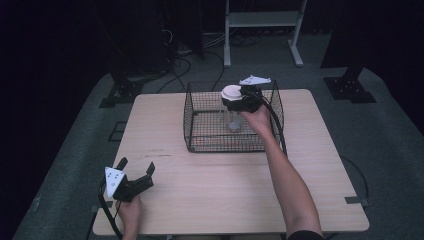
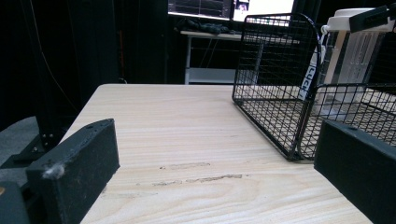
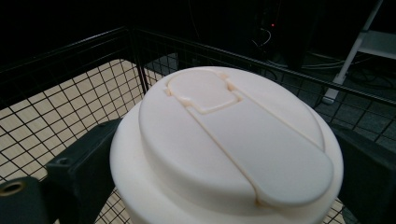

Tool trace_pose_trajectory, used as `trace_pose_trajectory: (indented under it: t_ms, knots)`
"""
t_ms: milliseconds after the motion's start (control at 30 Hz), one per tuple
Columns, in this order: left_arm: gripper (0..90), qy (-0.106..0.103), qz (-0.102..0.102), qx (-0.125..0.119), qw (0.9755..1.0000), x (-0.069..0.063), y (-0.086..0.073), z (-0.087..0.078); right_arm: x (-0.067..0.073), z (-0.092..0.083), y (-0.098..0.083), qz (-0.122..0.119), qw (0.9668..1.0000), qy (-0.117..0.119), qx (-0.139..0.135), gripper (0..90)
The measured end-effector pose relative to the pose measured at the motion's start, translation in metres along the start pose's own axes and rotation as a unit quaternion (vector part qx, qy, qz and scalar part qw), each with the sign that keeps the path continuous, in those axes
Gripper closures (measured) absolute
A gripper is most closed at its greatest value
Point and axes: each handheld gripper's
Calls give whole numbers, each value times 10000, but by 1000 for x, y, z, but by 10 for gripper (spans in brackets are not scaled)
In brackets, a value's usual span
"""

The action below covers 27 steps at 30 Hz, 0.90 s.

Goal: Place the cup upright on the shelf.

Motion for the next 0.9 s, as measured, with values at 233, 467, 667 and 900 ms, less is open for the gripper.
trace_pose_trajectory:
  t_ms: [233, 467, 667, 900]
  knots:
    - [0, -3, -3, 7, 10000, 0, 0, 0, 0, -3, -3, -17, 10000, 7, -41, 42]
    - [0, 23, 8, 11, 10000, -1, 0, 1, -2, -7, -5, -5, 10000, 48, 2, 42]
    - [0, 26, 12, 17, 10000, -1, 0, 1, -3, -8, -6, -17, 10000, 2, -47, 42]
    - [0, 23, 29, 15, 10000, -1, 0, 1, -2, -9, -6, -33, 10000, -9, -31, 41]
Point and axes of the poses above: each handheld gripper's, and its own axes: z roughly forward along the jaws, y roughly out of its top, x roughly to its left, and after that the axes turned 3 degrees about x, right-handed
